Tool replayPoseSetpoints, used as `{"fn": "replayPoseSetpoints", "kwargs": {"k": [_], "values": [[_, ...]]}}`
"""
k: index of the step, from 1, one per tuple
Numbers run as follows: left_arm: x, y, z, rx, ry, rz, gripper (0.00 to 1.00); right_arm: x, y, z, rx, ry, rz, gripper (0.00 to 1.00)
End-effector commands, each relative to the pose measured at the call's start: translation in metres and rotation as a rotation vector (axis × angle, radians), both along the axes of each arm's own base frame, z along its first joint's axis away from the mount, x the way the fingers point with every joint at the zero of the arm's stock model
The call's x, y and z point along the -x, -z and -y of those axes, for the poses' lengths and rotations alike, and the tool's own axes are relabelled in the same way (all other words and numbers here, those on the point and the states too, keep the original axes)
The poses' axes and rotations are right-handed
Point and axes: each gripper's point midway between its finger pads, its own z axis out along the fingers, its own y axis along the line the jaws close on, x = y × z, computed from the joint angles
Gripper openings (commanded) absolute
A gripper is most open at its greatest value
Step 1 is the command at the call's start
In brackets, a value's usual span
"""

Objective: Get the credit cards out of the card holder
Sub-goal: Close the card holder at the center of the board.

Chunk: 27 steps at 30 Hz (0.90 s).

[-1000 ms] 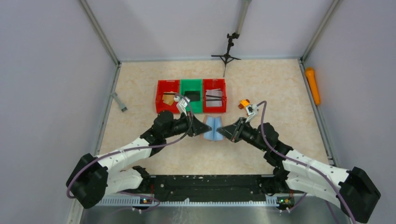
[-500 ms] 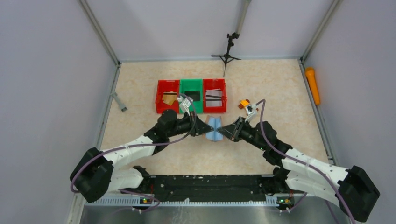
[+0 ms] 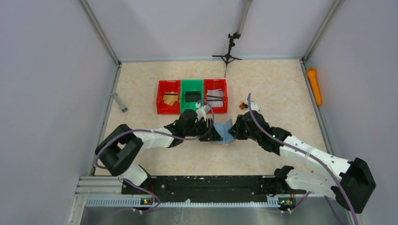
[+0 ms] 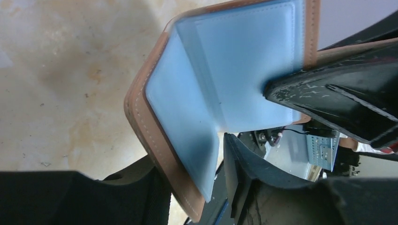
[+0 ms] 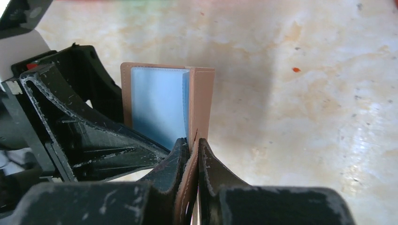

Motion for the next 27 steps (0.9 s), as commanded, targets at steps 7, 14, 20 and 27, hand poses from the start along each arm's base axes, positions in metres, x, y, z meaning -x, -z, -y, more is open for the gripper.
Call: {"fn": "replayPoseSetpoints", "kwargs": {"k": [7,14,20,27], "values": [[-0.007,0.036,0.006,-0.099,0.025,0.002,0.6,-0.012,0.023,0.017,0.374,0.043,-0.027,0.09],[-0.004,0.04,-0.007,-0.151,0.013,0.026,0.58,-0.007,0.029,-0.013,0.376,-0.048,-0.037,0.55],[-0.001,0.048,-0.007,-0.15,0.007,-0.003,0.49,0.007,0.018,-0.065,0.042,-0.218,-0.05,0.57],[0.001,0.041,-0.026,-0.177,-0.054,0.027,0.39,0.01,0.018,-0.059,-0.114,-0.232,-0.085,0.54]]}}
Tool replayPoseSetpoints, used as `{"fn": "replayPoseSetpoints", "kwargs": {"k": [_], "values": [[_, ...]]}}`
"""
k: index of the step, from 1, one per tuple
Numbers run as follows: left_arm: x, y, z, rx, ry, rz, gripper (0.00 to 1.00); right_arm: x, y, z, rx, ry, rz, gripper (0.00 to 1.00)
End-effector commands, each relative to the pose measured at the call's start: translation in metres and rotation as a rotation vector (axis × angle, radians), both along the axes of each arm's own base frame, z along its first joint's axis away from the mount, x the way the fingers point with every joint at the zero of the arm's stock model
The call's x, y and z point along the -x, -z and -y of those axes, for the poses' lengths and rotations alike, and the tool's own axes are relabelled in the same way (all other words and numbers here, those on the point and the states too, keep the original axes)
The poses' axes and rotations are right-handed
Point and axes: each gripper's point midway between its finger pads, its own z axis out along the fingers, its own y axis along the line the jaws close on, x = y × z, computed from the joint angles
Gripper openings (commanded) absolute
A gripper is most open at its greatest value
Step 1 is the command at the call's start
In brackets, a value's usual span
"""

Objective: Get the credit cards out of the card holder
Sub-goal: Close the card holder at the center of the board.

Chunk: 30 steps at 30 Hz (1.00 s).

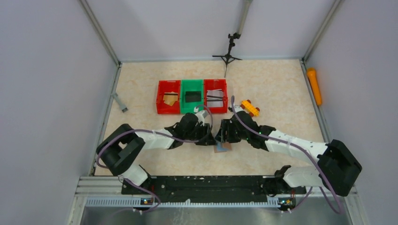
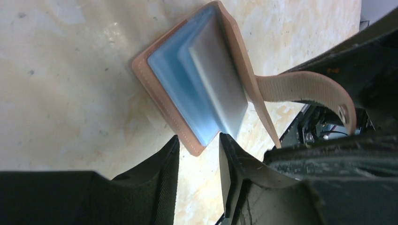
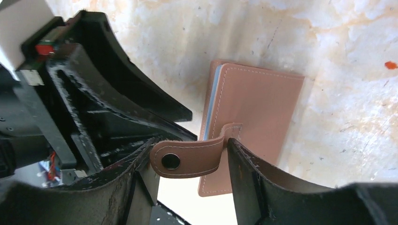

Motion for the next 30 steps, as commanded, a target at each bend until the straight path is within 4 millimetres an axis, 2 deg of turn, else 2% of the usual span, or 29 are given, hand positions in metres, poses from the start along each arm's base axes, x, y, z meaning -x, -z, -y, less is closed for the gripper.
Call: {"fn": "replayPoseSetpoints", "kwargs": {"k": [1,5,8,10,12,14,20,22,26,30], "values": [[-0.001,-0.018,-0.01,0.005,-0.039,0.064,0.38,-0.001,-0.03,-0.012,-0.163,-0.03,0.042,0.54],[0.006,-0.026,-0.02,0.008,-0.05,0.074,0.37,-0.002,-0.02,-0.008,-0.169,-0.032,0.037,0.53],[0.007,-0.033,-0.025,0.01,-0.06,0.092,0.39,0.004,-0.013,-0.021,-0.226,-0.088,0.011,0.69],[0.008,-0.038,-0.026,0.009,-0.061,0.098,0.4,0.006,-0.006,-0.027,-0.238,-0.108,-0.017,0.74],[0.007,-0.041,-0.028,0.008,-0.064,0.106,0.4,0.006,0.002,-0.029,-0.229,-0.109,-0.035,0.81],[0.008,-0.044,-0.029,0.011,-0.064,0.11,0.41,0.005,0.008,-0.028,-0.215,-0.106,-0.044,0.91],[0.009,-0.05,-0.026,0.026,-0.05,0.113,0.4,0.0,0.014,-0.022,-0.176,-0.066,-0.049,0.93],[0.008,-0.053,-0.022,0.037,-0.037,0.118,0.36,-0.002,0.015,-0.019,-0.161,-0.053,-0.046,0.87],[0.004,-0.057,-0.013,0.054,-0.013,0.119,0.23,-0.005,0.006,-0.017,-0.174,-0.042,-0.012,0.68],[-0.002,-0.065,-0.005,0.065,-0.001,0.129,0.15,-0.008,0.008,-0.008,-0.166,-0.002,0.003,0.38]]}}
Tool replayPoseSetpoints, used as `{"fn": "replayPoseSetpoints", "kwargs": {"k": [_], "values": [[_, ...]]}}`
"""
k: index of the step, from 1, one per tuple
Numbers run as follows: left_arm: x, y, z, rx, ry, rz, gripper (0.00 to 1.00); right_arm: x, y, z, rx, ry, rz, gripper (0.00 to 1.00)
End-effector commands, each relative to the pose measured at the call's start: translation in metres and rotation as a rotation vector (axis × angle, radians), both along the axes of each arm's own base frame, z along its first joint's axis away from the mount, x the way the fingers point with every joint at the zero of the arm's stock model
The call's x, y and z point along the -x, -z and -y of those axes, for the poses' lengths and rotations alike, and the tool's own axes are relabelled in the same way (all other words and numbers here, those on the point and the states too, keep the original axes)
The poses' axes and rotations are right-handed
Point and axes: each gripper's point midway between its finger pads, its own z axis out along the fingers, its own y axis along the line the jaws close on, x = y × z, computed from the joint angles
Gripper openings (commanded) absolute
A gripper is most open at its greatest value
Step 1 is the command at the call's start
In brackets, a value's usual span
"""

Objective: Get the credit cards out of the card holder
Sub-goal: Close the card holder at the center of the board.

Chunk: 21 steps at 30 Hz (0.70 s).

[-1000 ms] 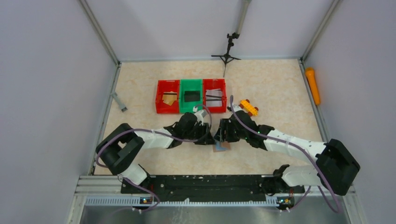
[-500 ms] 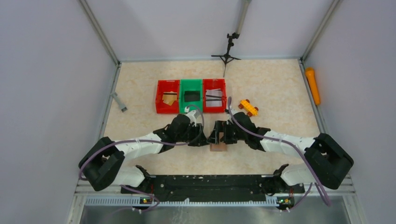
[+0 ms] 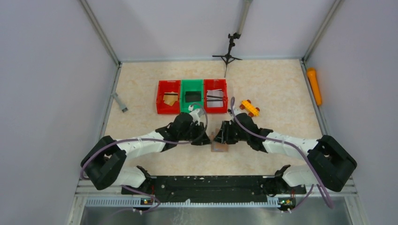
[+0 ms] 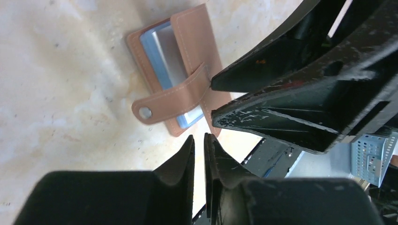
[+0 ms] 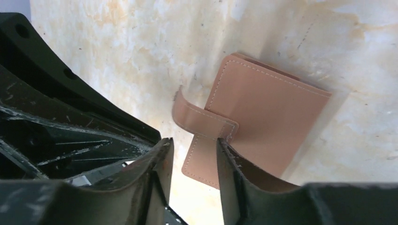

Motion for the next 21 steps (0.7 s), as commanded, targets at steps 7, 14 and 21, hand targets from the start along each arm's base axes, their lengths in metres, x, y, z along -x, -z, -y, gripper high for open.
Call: {"fn": "replayPoseSetpoints", "kwargs": {"k": [7,14,21], "values": [[-0.022,-0.043,0.035,0.094,0.068,0.084,0.11,-0.012,0.015,0.015,0.051,0.072,0.018,0.27],[-0.031,-0.029,0.043,0.067,0.071,0.068,0.09,-0.011,0.044,0.017,0.108,0.067,-0.024,0.25],[-0.038,-0.003,0.049,0.019,0.075,0.035,0.07,-0.013,0.031,0.018,0.105,0.063,-0.002,0.14]]}}
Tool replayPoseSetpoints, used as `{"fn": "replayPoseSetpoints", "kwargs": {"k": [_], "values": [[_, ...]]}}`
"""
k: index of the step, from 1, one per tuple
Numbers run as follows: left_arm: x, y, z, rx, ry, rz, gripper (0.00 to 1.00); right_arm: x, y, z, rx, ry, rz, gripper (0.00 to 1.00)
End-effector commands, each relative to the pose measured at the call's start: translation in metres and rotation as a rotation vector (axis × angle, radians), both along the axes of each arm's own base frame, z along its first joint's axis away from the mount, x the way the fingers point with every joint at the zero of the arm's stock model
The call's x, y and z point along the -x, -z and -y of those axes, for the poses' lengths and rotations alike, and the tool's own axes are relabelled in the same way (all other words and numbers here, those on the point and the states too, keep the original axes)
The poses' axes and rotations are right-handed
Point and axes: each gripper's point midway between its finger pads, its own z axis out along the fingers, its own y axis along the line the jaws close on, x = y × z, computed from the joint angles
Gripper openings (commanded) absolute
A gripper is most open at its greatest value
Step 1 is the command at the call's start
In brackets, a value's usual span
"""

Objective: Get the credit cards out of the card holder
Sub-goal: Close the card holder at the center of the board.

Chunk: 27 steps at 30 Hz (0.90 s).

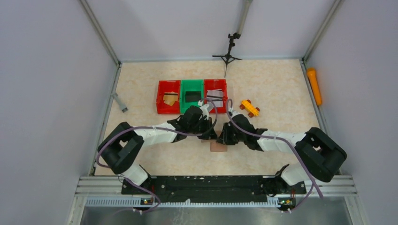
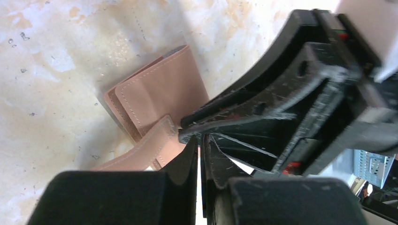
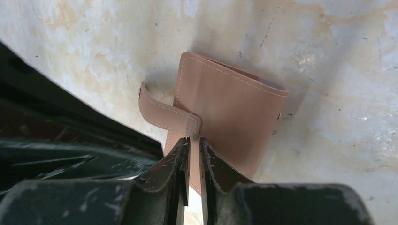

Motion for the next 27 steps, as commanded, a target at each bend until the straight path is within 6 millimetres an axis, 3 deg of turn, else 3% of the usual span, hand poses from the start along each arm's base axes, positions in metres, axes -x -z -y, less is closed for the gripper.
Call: {"fn": "replayPoseSetpoints", "kwargs": {"k": [1,5,9,12,16,21,24,27], "values": [[-0.012,-0.002,0.012,0.012,0.018,0.043,0.07,-0.003,-0.011,0.009,0.018,0.01,0.036,0.14],[-0.018,0.011,0.008,-0.025,-0.001,0.037,0.07,-0.002,-0.035,0.013,-0.011,0.017,0.085,0.11],[-0.018,0.025,0.002,-0.081,-0.004,0.02,0.07,0.004,-0.042,0.017,-0.03,0.011,0.094,0.02],[-0.017,0.029,0.001,-0.094,0.0,0.006,0.06,0.014,-0.028,0.019,-0.038,0.001,0.059,0.0],[-0.017,0.032,-0.003,-0.116,-0.007,0.007,0.06,0.03,0.01,0.035,0.024,0.018,-0.016,0.0],[-0.018,0.037,-0.007,-0.142,-0.019,0.001,0.06,0.034,0.034,0.051,0.096,0.053,-0.037,0.0],[-0.018,0.036,-0.007,-0.145,-0.022,0.003,0.06,0.028,0.024,0.046,0.1,0.038,-0.021,0.0],[-0.018,0.036,-0.008,-0.15,-0.023,0.002,0.06,0.018,-0.002,0.042,0.08,0.045,0.035,0.0]]}}
